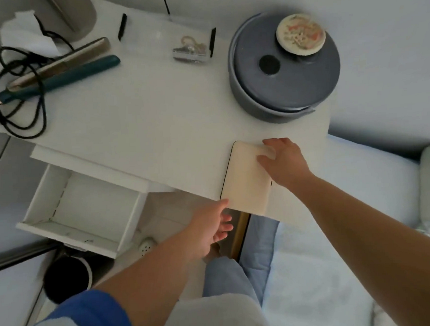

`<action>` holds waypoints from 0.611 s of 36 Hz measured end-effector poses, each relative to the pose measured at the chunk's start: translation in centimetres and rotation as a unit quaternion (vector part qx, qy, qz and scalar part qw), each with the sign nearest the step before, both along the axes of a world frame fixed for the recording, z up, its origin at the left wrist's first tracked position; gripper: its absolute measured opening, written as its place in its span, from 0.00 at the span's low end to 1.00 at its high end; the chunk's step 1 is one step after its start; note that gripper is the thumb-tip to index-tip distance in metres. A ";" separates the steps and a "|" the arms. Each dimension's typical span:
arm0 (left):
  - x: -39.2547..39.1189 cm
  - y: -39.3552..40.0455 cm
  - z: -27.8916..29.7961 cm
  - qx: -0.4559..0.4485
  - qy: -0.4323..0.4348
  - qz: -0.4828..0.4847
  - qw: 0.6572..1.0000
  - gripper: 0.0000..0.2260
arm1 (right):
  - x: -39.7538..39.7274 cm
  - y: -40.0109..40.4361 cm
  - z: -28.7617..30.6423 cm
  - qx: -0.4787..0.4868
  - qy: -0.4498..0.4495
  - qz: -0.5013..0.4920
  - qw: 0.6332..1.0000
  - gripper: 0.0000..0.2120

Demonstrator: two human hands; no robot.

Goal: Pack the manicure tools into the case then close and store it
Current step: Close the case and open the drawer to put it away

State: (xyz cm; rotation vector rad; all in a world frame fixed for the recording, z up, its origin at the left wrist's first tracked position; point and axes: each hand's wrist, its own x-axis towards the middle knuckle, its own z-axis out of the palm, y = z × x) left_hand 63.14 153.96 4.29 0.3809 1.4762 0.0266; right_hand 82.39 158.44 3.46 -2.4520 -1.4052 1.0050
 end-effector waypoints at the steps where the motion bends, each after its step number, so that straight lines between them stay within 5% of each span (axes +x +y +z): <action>1: 0.5 0.1 -0.1 -0.006 -0.004 0.014 1.000 0.11 | 0.0 0.0 -0.2 -0.008 0.010 0.008 1.000 0.22; 12: 1.2 -0.5 -0.5 -0.021 -0.032 0.139 0.990 0.04 | -0.8 -1.9 -0.2 -0.023 0.032 -0.036 0.999 0.19; 22: -6.8 -0.3 1.8 0.057 -0.040 0.228 0.971 0.14 | -6.1 -4.8 1.4 -0.093 0.190 -0.091 0.973 0.24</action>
